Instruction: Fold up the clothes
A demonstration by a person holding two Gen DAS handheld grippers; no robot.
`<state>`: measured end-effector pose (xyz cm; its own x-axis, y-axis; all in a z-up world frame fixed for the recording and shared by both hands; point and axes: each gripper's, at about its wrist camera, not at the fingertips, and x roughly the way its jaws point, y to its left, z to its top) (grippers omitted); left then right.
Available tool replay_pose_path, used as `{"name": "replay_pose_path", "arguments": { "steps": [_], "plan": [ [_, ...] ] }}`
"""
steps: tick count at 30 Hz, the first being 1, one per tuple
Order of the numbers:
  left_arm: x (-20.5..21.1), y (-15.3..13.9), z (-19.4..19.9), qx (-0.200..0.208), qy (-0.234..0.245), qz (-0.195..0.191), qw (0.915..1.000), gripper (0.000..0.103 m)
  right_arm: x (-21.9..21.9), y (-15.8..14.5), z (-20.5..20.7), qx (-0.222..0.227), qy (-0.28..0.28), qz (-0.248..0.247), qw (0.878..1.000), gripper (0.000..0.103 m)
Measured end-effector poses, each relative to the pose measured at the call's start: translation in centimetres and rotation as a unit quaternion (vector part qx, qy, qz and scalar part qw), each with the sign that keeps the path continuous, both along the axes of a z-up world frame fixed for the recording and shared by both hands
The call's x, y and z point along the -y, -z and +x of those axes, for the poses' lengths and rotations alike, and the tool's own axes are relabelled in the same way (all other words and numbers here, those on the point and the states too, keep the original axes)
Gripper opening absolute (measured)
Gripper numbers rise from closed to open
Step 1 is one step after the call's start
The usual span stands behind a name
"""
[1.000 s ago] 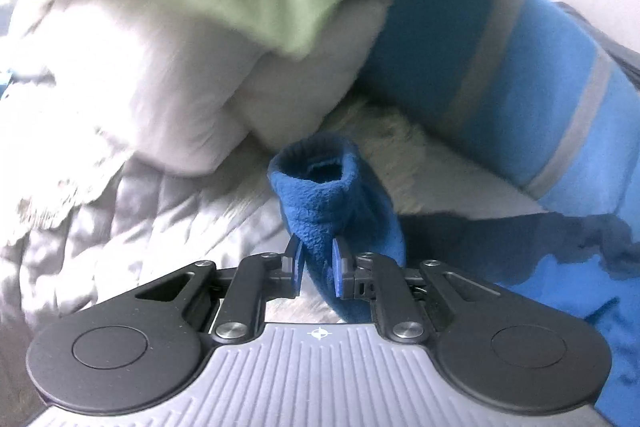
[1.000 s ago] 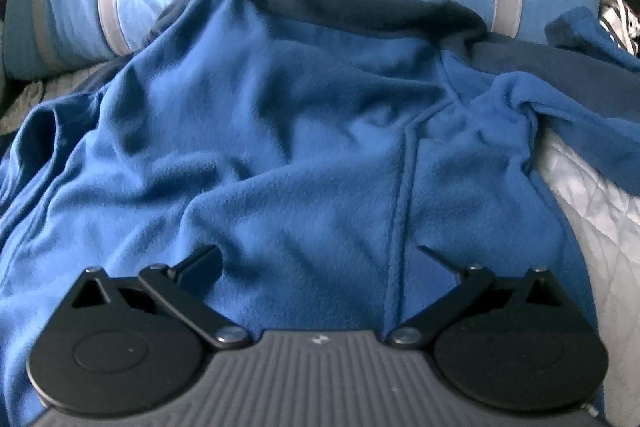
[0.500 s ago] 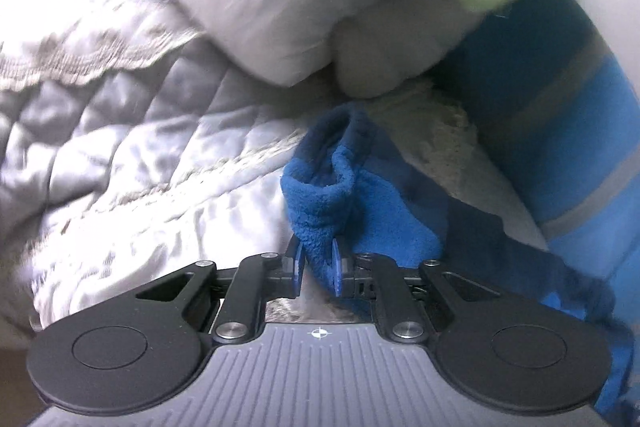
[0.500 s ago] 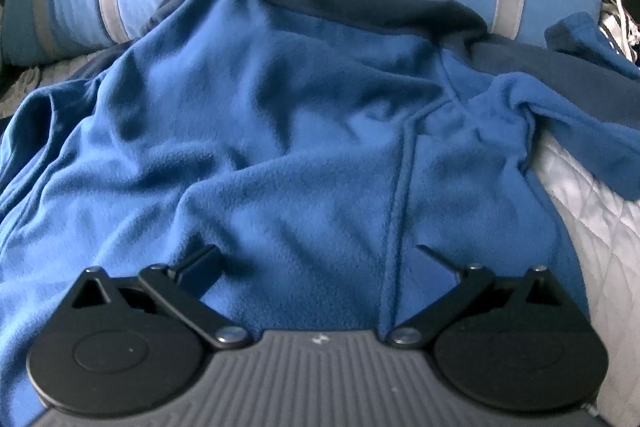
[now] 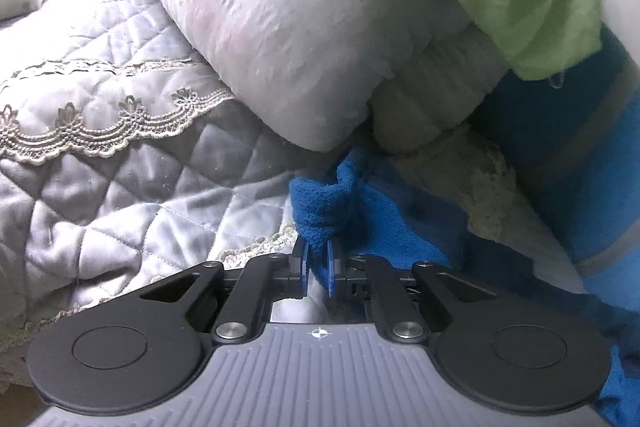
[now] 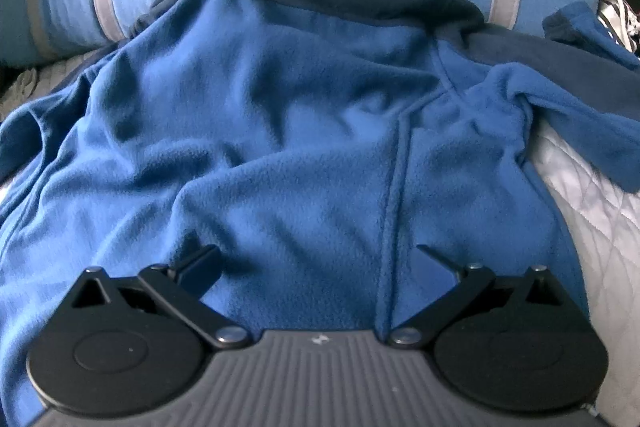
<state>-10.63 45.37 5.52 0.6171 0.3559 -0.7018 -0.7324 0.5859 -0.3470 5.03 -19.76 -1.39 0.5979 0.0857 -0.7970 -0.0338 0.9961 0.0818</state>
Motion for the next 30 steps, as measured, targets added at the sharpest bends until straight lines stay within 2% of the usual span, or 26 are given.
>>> {"name": "replay_pose_path", "arguments": {
  "steps": [2, 5, 6, 9, 11, 14, 18, 20, 24, 28, 30],
  "plan": [
    [0.2, 0.3, 0.3, -0.019, 0.003, -0.005, 0.9998, 0.013, -0.2, 0.0, -0.1, -0.001, -0.004, -0.008, 1.0, 0.102],
    [1.1, -0.3, 0.7, -0.046, 0.021, 0.023, 0.9985, 0.027, -0.2, -0.1, -0.1, -0.003, -0.004, -0.009, 1.0, 0.102],
    [1.4, -0.7, 0.6, -0.045, 0.026, 0.026, 0.9983, 0.035, -0.1, -0.2, -0.1, -0.003, -0.003, -0.006, 1.0, 0.102],
    [2.3, -2.5, 0.2, -0.027, 0.042, 0.025, 0.9984, 0.05, 0.3, -0.5, -0.2, -0.002, 0.004, 0.007, 1.0, 0.103],
    [3.3, -3.9, 0.5, -0.015, 0.06, 0.026, 0.9978, 0.055, 0.8, -1.0, -0.4, 0.003, 0.015, 0.024, 1.0, 0.103],
    [6.5, -7.1, 2.1, 0.011, 0.111, 0.036, 0.9931, 0.061, 1.7, -2.0, -0.9, 0.019, 0.022, 0.069, 0.997, 0.103],
    [12.3, -10.4, 4.9, 0.039, 0.195, 0.046, 0.979, 0.077, 2.7, -2.9, -1.5, 0.035, 0.035, 0.114, 0.992, 0.103],
    [15.6, -10.6, 6.9, 0.045, 0.242, 0.034, 0.9686, 0.077, 2.9, -3.1, -1.6, 0.038, 0.041, 0.12, 0.991, 0.103],
    [22.5, -8.5, 11.6, 0.039, 0.322, 0.016, 0.9459, 0.077, 3.0, -3.0, -1.5, 0.034, 0.041, 0.119, 0.991, 0.103],
    [27.2, -5.0, 15.5, 0.027, 0.348, -0.032, 0.9367, 0.077, 3.2, -3.0, -1.6, 0.035, 0.039, 0.121, 0.991, 0.103],
    [29.2, -3.4, 17.1, 0.017, 0.366, -0.047, 0.9295, 0.077, 3.4, -3.1, -1.6, 0.037, 0.038, 0.122, 0.991, 0.103]
  ]
}}
